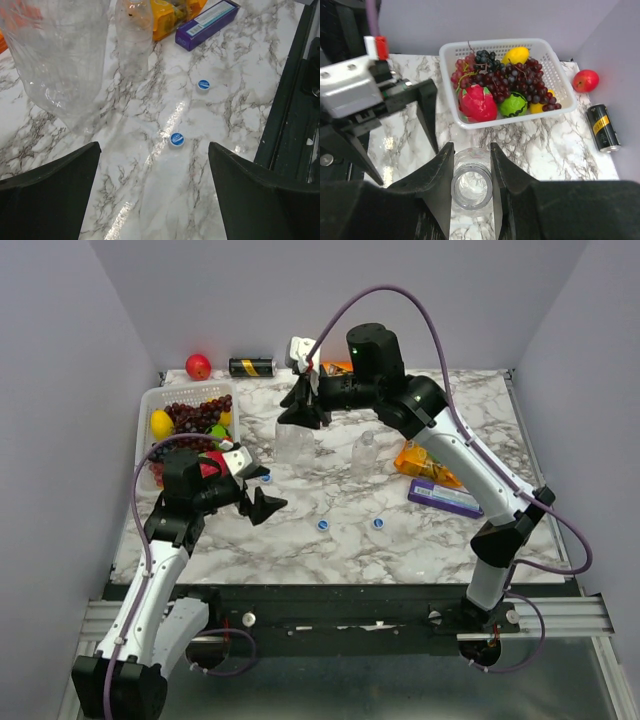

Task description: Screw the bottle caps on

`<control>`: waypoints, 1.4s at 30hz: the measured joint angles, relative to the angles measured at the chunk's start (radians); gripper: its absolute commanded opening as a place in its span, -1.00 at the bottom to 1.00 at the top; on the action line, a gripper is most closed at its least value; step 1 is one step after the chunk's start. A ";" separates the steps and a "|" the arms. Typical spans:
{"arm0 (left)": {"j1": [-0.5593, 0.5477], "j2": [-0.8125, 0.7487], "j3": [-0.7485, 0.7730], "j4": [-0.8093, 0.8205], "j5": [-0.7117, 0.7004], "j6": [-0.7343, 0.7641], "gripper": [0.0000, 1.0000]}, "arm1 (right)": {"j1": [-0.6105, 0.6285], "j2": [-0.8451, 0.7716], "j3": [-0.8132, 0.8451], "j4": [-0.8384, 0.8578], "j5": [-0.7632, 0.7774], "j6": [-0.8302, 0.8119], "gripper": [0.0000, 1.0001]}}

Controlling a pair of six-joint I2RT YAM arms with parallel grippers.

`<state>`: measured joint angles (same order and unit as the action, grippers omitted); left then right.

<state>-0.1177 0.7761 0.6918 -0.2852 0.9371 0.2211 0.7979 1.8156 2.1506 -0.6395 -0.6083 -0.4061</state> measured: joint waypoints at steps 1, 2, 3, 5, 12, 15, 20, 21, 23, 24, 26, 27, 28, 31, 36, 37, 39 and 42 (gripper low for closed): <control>-0.011 0.012 -0.005 0.032 -0.008 -0.016 0.97 | 0.002 0.000 0.002 0.000 -0.007 0.003 -0.99; -0.017 0.031 -0.010 0.077 -0.021 -0.037 0.97 | 0.002 0.000 0.002 -0.003 -0.019 0.005 -0.99; -0.020 0.042 -0.012 0.106 -0.035 -0.048 0.97 | 0.002 0.000 0.002 -0.009 -0.033 0.006 -0.99; -0.022 0.067 -0.013 0.161 -0.061 -0.063 0.97 | 0.002 0.000 -0.003 -0.019 -0.062 0.005 -0.99; -0.023 0.077 -0.004 0.198 -0.071 -0.003 0.97 | -0.021 -0.003 -0.035 -0.050 -0.209 -0.015 -0.99; -0.039 0.087 0.000 0.200 -0.066 0.034 0.97 | -0.029 -0.003 -0.034 -0.051 -0.273 -0.023 -0.99; -0.092 0.146 0.005 0.211 -0.057 0.066 0.97 | -0.034 0.006 -0.029 -0.052 -0.350 -0.028 -0.99; -0.097 0.156 0.006 0.216 -0.057 0.067 0.97 | -0.034 0.009 -0.029 -0.052 -0.361 -0.029 -0.99; -0.105 0.180 0.009 0.232 -0.056 0.066 0.97 | -0.034 0.015 -0.029 -0.053 -0.383 -0.032 -0.99; -0.106 0.190 0.010 0.244 -0.056 0.065 0.97 | -0.034 0.017 -0.029 -0.053 -0.388 -0.032 -0.99; -0.107 0.201 0.013 0.255 -0.056 0.064 0.94 | -0.034 0.019 -0.029 -0.051 -0.395 -0.036 -0.99; -0.107 0.206 0.015 0.263 -0.055 0.062 0.84 | -0.034 0.019 -0.029 -0.051 -0.397 -0.037 -0.99; -0.107 0.208 0.016 0.271 -0.054 0.060 0.78 | -0.034 0.019 -0.029 -0.051 -0.398 -0.038 -0.99; -0.107 0.217 0.021 0.290 -0.037 0.051 0.61 | -0.038 0.019 -0.029 -0.045 -0.399 -0.041 -0.99; -0.114 0.220 0.023 0.298 -0.004 0.036 0.57 | -0.038 0.019 -0.029 -0.043 -0.398 -0.045 -0.99; -0.116 0.220 0.023 0.302 -0.003 0.031 0.56 | -0.038 0.019 -0.029 -0.043 -0.398 -0.045 -0.99; -0.121 0.219 0.023 0.307 -0.003 0.017 0.53 | -0.038 0.019 -0.029 -0.043 -0.399 -0.043 -0.99; -0.134 0.219 0.022 0.308 -0.004 -0.003 0.27 | -0.038 0.019 -0.029 -0.043 -0.399 -0.038 -0.99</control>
<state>-0.2520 0.9947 0.7139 0.0231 0.9333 0.2176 0.7597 1.8351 2.1220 -0.6827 -1.0077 -0.4442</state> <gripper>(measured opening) 0.772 0.373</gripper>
